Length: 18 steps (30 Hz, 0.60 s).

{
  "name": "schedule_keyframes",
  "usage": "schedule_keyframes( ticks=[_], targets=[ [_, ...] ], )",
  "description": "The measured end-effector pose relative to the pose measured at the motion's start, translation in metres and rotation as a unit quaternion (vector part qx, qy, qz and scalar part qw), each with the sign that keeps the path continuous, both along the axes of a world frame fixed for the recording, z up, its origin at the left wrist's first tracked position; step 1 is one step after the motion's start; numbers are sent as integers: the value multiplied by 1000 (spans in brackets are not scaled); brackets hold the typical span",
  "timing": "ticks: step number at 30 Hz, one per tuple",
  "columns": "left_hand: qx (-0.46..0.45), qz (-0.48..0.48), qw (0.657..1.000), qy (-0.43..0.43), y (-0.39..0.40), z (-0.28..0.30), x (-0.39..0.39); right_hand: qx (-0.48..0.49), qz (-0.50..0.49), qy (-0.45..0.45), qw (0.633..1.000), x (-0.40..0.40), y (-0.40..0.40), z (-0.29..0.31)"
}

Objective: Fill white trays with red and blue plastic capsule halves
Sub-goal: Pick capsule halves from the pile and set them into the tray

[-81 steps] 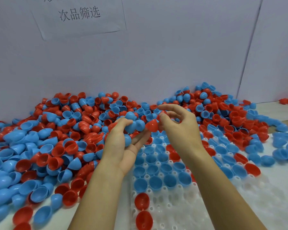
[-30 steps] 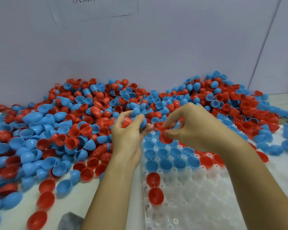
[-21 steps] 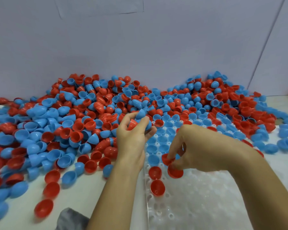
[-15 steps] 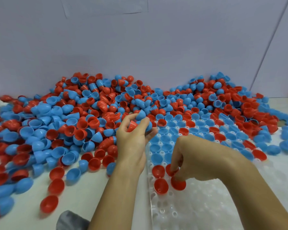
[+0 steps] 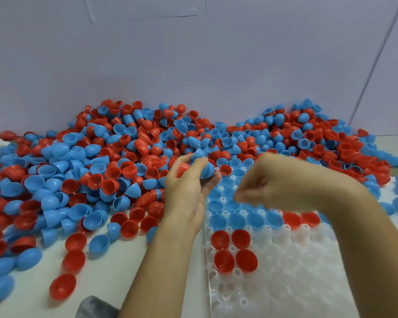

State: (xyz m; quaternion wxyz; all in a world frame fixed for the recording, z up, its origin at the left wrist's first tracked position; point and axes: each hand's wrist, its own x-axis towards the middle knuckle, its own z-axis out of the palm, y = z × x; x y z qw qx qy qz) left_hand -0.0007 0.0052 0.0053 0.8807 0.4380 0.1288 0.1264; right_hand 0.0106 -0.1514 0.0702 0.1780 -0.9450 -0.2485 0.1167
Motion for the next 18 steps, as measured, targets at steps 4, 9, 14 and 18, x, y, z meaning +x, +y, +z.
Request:
schedule_keyframes(
  ticks=[4, 9, 14, 18],
  targets=[
    [10, -37, 999, -18, -4, 2, 5, 292, -85, -96, 948, 23, 22, -25],
    [16, -74, 997, -25, -6, 2, 11, 327, -78, -52, 940, 38, 18, -48],
    [10, -114, 993, -7, -7, 4, 14, 381, -102, -100, 913, 39, 15, -56],
    [2, -105, 994, -4, -7, 5, 17, 418, -103, -130, 893, 38, 13, -55]
  ],
)
